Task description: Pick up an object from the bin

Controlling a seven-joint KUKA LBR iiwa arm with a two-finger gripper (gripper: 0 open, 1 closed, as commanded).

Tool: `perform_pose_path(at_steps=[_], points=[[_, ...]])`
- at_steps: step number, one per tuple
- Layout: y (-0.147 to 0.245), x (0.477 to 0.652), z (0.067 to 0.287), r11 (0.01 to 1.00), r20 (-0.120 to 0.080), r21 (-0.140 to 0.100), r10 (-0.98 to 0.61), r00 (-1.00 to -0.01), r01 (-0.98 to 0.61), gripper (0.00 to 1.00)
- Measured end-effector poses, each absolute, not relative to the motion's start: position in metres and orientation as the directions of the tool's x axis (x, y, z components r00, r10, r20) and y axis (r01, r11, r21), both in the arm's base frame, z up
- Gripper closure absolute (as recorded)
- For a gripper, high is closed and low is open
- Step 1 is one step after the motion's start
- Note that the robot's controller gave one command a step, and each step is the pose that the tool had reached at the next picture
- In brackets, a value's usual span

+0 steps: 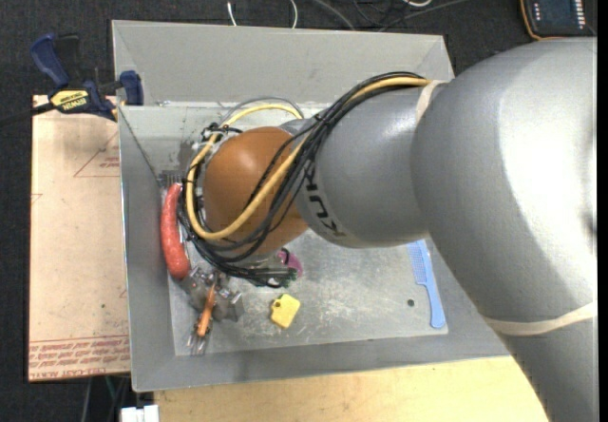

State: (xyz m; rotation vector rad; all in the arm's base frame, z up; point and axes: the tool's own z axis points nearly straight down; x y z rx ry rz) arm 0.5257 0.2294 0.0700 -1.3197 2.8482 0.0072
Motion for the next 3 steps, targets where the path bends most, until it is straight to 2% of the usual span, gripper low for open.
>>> perform_pose_path(at_steps=[1, 3], points=[[0.229, 0.526, 0.070, 0.647, -0.004, 0.003, -0.763, -0.647, -0.763, 1.00], [0.230, 0.524, 0.133, 0.649, -0.001, 0.007, -0.761, -0.649, -0.761, 1.00]])
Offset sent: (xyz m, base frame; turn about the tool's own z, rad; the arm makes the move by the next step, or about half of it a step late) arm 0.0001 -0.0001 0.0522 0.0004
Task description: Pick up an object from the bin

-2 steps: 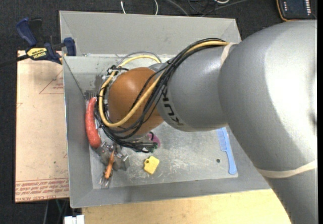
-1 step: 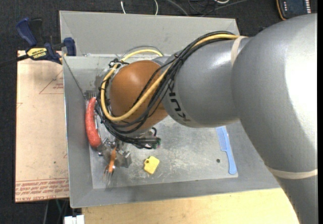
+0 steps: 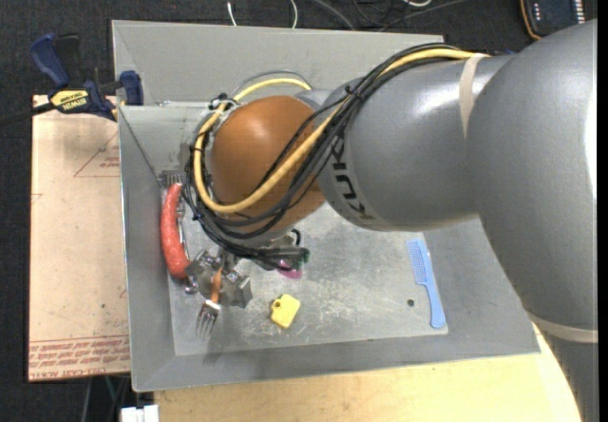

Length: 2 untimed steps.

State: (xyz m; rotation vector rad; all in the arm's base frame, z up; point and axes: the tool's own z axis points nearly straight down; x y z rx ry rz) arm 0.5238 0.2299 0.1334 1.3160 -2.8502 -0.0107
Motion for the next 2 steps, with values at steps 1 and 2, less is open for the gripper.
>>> perform_pose_path(at_steps=[1, 2], points=[[0.2306, 0.5253, 0.1573, 0.649, -0.007, 0.004, -0.760, -0.649, -0.760, 1.00], [0.2310, 0.5251, 0.1615, 0.651, -0.007, 0.005, -0.759, -0.651, -0.759, 1.00]])
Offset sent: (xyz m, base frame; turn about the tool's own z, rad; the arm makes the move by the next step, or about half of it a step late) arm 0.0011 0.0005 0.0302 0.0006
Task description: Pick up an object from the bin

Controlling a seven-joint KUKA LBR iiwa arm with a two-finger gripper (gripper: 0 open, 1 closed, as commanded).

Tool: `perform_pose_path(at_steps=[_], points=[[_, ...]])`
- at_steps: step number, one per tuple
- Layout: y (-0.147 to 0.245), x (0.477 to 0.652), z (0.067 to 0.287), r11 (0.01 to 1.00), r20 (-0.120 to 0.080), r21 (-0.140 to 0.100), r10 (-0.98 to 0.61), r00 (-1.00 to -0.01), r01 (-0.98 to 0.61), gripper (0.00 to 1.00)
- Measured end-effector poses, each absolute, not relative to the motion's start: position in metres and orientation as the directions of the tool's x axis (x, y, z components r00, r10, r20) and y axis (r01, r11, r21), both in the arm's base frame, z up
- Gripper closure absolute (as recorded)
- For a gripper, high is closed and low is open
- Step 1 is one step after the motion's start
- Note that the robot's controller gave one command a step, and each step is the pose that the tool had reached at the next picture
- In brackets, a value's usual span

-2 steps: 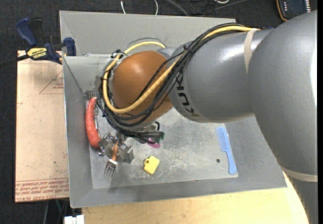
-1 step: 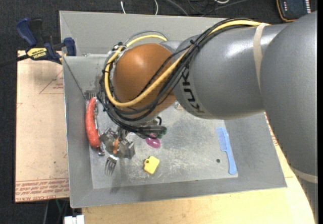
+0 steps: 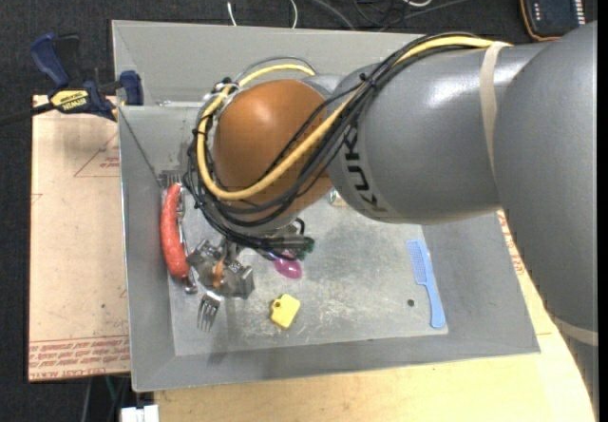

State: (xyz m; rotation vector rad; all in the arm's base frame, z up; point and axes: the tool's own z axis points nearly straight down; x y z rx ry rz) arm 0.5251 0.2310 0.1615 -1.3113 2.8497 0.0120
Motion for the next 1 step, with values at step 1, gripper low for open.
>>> perform_pose_path(at_steps=[1], points=[[0.2314, 0.5252, 0.1757, 0.651, -0.008, 0.005, -0.759, -0.651, -0.759, 1.00]])
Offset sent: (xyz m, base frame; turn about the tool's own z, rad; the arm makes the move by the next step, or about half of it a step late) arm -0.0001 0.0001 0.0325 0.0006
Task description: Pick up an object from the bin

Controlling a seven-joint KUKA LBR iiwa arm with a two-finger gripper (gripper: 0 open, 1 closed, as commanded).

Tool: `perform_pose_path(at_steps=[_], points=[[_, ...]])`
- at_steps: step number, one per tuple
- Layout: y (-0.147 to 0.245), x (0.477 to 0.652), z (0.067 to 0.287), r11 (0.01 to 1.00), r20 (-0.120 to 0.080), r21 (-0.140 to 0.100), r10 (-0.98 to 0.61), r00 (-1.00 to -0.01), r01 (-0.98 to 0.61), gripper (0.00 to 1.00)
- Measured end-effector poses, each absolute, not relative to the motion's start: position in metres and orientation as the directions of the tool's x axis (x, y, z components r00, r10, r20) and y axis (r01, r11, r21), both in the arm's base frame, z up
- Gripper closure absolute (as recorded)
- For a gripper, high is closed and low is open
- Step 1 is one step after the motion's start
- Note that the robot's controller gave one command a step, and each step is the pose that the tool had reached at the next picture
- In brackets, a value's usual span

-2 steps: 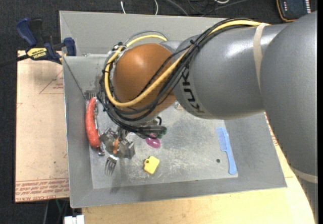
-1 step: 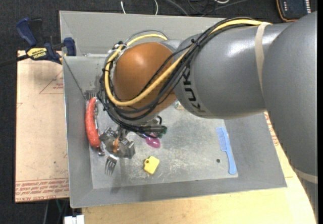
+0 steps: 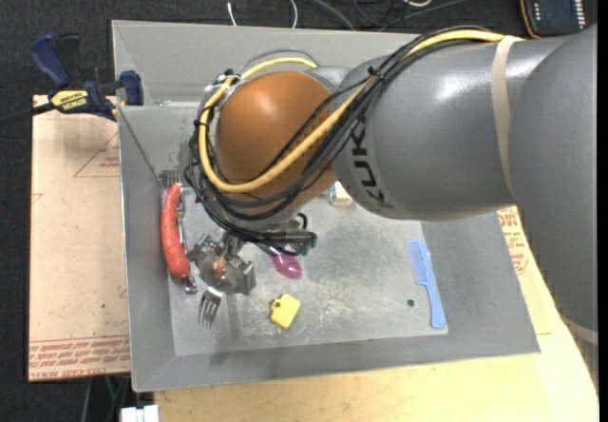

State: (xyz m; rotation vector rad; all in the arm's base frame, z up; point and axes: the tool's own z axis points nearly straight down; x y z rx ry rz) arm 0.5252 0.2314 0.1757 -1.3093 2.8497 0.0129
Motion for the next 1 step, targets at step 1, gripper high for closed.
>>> perform_pose_path(at_steps=[1], points=[[0.2318, 0.5254, 0.1858, 0.652, -0.009, 0.005, -0.758, -0.652, -0.758, 1.00]])
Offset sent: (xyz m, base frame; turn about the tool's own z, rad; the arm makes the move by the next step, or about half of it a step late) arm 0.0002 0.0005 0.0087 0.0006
